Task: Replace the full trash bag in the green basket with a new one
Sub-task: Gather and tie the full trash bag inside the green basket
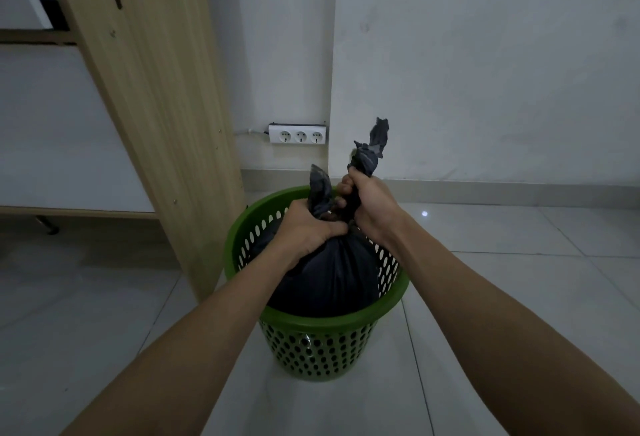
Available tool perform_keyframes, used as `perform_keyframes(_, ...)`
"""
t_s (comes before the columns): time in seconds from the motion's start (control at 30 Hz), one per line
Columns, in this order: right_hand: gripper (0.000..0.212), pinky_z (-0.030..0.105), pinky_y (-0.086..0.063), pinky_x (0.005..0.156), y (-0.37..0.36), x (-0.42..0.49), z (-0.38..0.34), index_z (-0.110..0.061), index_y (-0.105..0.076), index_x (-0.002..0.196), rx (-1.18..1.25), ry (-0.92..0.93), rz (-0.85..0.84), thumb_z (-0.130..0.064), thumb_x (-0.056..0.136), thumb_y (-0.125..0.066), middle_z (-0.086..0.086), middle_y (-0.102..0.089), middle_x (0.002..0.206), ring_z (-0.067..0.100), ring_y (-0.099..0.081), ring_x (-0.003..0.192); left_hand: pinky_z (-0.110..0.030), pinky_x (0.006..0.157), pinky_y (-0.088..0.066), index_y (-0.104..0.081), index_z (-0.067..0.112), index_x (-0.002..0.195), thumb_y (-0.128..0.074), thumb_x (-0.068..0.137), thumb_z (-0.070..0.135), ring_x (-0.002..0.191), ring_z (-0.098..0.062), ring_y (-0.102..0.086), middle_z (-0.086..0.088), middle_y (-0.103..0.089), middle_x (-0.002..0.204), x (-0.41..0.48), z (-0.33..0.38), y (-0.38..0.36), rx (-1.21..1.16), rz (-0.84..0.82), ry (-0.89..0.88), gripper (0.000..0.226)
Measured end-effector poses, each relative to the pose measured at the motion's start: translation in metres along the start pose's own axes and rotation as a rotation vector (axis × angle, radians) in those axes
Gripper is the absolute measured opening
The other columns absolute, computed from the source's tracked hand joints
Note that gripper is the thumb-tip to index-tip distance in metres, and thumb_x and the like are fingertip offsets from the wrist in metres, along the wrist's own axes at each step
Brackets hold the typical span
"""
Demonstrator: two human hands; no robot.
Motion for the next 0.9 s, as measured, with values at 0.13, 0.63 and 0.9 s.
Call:
perform_keyframes(0.13, 0.041, 0.031, -0.037, 0.053, -0.002, -0.002, 0.012, -0.019, -0.037, 0.069, -0.073, -0.023, -0.05, -0.029, 0.108, -0.036, -0.002, -0.034, 0.06, 0.013, -0.031, 0.05, -0.032, 0.082, -0.055, -0.071, 0.005, 0.098, -0.084, 0.067, 0.008, 0.086, -0.02, -0.069, -0.006, -0.074, 0.091, -0.007, -0.011, 0.004, 0.099, -0.104, 0.047, 0.034)
perform_keyframes(0.63, 0.024, 0.014, -0.051, 0.066, -0.002, -0.016, 0.012, -0.012, -0.07, 0.09, -0.81, 0.185, -0.333, -0.009, 0.074, -0.087, 0.006, -0.073, 0.087, 0.002, -0.068, 0.07, -0.038, 0.104, -0.045, -0.064, 0.01, 0.122, -0.024, 0.097, 0.066, 0.113, -0.021, -0.059, -0.007, -0.064, 0.119, 0.009, 0.018, 0.035, 0.025, 0.035, 0.206, 0.073)
perform_keyframes(0.9, 0.019, 0.018, -0.049, 0.066, -0.007, -0.017, 0.01, -0.023, -0.064, 0.086, -0.999, 0.252, -0.345, -0.02, 0.081, -0.082, -0.003, -0.067, 0.079, 0.005, -0.063, 0.071, -0.026, 0.044, -0.041, -0.053, 0.01, 0.087, -0.034, 0.101, 0.055, 0.056, -0.017, -0.052, -0.005, -0.052, 0.072, 0.015, 0.041, 0.04, -0.256, 0.155, 0.194, 0.05)
Point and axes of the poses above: each hand's wrist, its own x-axis towards the middle knuckle, its own y-axis out of the back of the hand, z = x × y, the point moved 4 cm from there along x, towards the middle knuckle
